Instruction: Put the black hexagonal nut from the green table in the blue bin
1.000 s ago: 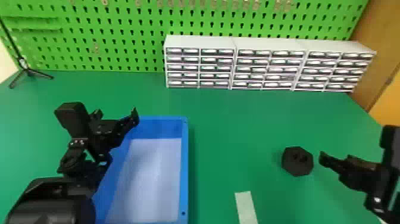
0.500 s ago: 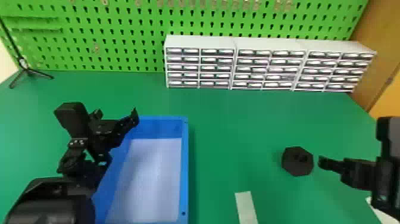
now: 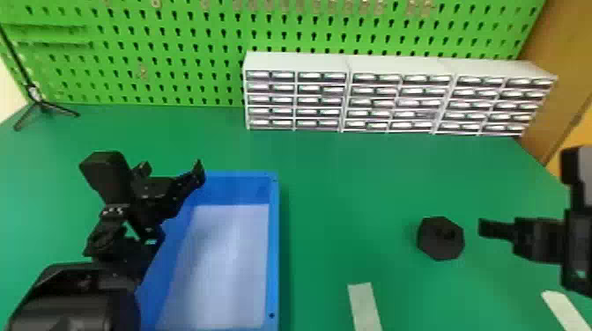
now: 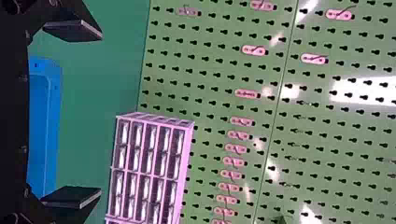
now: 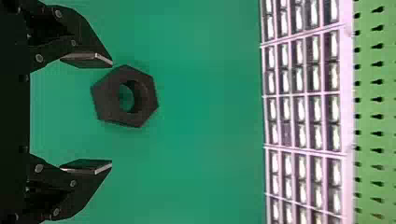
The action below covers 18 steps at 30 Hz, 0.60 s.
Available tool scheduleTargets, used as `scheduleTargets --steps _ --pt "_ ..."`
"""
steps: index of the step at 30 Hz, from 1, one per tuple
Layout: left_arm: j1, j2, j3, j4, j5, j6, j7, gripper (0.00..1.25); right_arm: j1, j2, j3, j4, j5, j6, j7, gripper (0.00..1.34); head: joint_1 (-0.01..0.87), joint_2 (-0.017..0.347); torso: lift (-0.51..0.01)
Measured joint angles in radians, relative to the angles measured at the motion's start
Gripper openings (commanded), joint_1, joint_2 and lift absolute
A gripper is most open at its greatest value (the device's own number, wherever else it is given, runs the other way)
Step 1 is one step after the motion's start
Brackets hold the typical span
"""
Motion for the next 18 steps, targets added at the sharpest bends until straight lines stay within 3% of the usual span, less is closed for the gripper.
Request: scheduleTargets --steps 9,18 --pt "0.0 0.0 0.002 -0.002 0.0 0.0 -0.003 1.13 -0.029 -0.015 0.022 -0.01 0.015 0.001 0.0 0.84 0.692 0.008 -0.097" --pt "0.002 0.0 0.001 -0.002 0.0 0.001 -0.005 1.13 -0.026 -0.004 0.041 -0.01 0.04 0.001 0.0 0.84 0.692 0.008 -0.097"
